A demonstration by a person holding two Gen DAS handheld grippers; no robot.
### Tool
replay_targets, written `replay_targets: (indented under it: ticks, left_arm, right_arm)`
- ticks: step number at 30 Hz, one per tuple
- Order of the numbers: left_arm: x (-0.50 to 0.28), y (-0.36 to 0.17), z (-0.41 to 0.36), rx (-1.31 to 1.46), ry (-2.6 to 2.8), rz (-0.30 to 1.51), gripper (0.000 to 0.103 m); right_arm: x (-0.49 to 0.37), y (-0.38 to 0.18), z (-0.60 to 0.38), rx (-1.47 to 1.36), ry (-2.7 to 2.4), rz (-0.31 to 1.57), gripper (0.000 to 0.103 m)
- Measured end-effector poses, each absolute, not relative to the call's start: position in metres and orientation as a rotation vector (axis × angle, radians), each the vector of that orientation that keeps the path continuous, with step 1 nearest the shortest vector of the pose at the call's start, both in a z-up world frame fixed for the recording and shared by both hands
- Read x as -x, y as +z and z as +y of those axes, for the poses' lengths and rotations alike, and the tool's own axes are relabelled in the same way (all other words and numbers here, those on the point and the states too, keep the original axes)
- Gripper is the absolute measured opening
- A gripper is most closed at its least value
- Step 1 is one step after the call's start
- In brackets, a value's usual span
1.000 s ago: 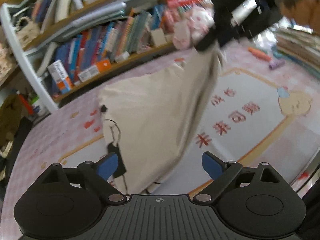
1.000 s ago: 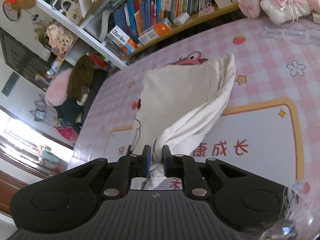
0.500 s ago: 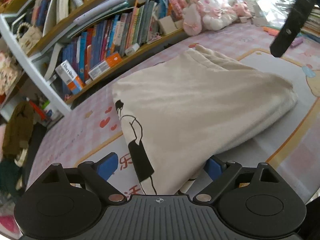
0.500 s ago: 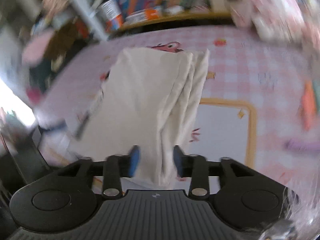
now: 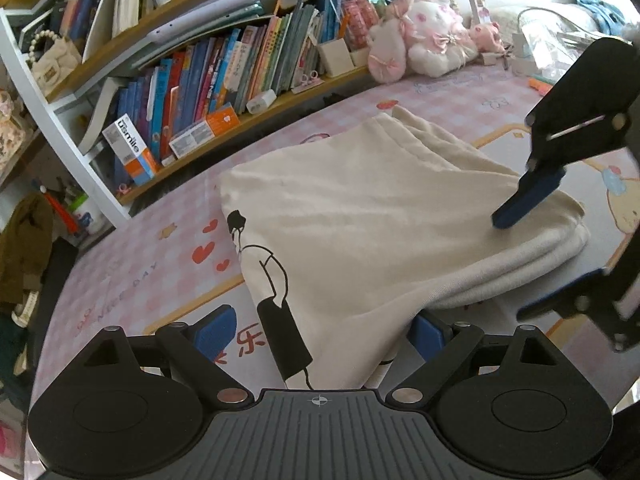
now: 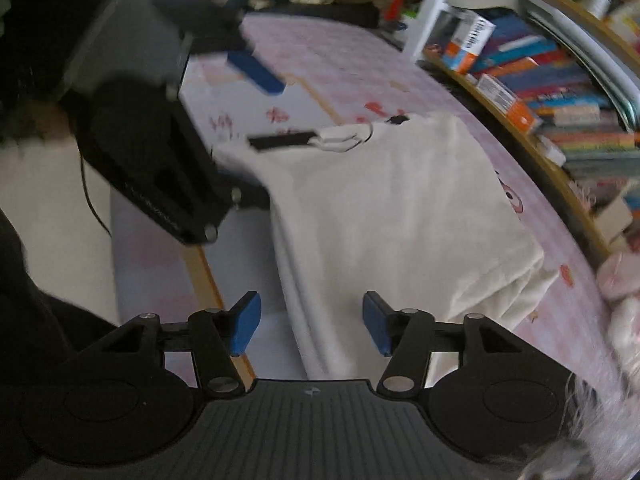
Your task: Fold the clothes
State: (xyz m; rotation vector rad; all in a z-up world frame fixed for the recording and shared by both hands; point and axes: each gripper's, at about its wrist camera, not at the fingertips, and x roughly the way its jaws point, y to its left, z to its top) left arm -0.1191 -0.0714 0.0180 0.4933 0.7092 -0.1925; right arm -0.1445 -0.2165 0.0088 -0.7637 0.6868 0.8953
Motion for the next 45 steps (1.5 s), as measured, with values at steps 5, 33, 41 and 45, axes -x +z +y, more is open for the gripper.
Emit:
replay_targets:
  ticks: [5, 33, 41, 45]
  left_arm:
    - [0.128, 0.014, -0.077, -0.548, -0.214, 0.703, 0.091]
    - [0.140, 0.002, -0.078, -0.984, -0.386, 0.602, 0.006]
    - [0.141, 0.004, -0.076, -0.996, -0.429, 0.633, 0.006]
    - [0.149, 0.014, -0.074, -0.979, -0.495, 0.681, 0.005]
  right_arm:
    - [0.136, 0.018, -0.215, 0.737, 0.801, 0.657, 0.005]
    - [0.172, -0.027, -0.238, 1.262, 0.816, 0.407, 0.034]
    - [0.170, -0.025, -0.244, 1.307, 0.826, 0.433, 0.014]
    - [0.161, -0.001, -0.252, 1.174, 0.884, 0.553, 0.013]
